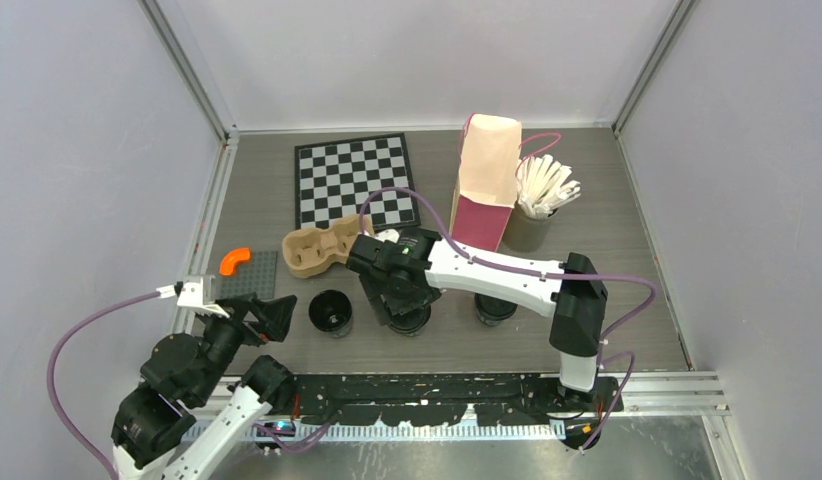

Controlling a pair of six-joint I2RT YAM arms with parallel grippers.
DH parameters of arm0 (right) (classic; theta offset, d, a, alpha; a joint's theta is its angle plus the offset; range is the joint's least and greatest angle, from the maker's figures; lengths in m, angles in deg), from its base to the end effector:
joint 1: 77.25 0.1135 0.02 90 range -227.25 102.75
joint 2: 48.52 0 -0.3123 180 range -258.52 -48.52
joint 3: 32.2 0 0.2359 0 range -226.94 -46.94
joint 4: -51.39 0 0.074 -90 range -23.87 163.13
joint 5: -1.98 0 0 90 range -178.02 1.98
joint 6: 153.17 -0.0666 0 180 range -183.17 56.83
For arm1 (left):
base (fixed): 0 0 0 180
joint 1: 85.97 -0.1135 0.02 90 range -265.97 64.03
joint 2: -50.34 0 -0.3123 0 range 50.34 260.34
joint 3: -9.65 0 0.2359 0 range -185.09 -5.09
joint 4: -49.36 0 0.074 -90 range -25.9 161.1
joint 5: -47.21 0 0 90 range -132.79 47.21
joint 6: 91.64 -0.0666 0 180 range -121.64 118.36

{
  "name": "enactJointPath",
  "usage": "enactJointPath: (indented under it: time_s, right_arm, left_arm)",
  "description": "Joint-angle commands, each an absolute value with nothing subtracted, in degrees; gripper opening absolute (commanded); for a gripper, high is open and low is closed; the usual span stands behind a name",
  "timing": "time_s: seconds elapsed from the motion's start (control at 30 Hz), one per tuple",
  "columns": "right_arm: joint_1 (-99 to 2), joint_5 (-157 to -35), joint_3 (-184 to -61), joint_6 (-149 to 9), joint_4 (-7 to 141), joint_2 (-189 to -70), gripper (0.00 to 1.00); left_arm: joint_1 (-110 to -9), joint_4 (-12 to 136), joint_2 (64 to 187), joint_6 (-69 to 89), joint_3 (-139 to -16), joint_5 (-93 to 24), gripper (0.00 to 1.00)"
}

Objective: Pack the takeout coffee

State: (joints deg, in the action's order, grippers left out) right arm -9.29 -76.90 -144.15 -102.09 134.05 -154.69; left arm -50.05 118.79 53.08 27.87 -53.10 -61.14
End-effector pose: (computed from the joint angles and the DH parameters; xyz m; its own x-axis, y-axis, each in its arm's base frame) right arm 0.1520 0.3412 0.3015 -0.8454 -0.4455 -0.2946 -0.4653 0.8852 -0.0035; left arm -0.0190 0.0397 0.3103 -0.2657 -0.3848 -0.8839 0.2004 0.8748 -0.4411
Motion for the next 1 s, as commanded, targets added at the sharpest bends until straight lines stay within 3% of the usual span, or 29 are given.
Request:
enactJointPath:
  time_s: [0.0, 0.97]
  right_arm:
    - [-10.04, -79.15, -148.21, -100.45, 136.64, -154.33, 0.73]
    - [-13.74, -82.14, -153.05, -94.89, 141.13, -159.87, 0.77]
  left_arm:
    - [-50.28, 117.57, 52.24, 27.49, -52.73, -62.65, 0.99]
    - [-49.94, 118.35, 51.64, 28.35, -52.46, -64.87, 0.99]
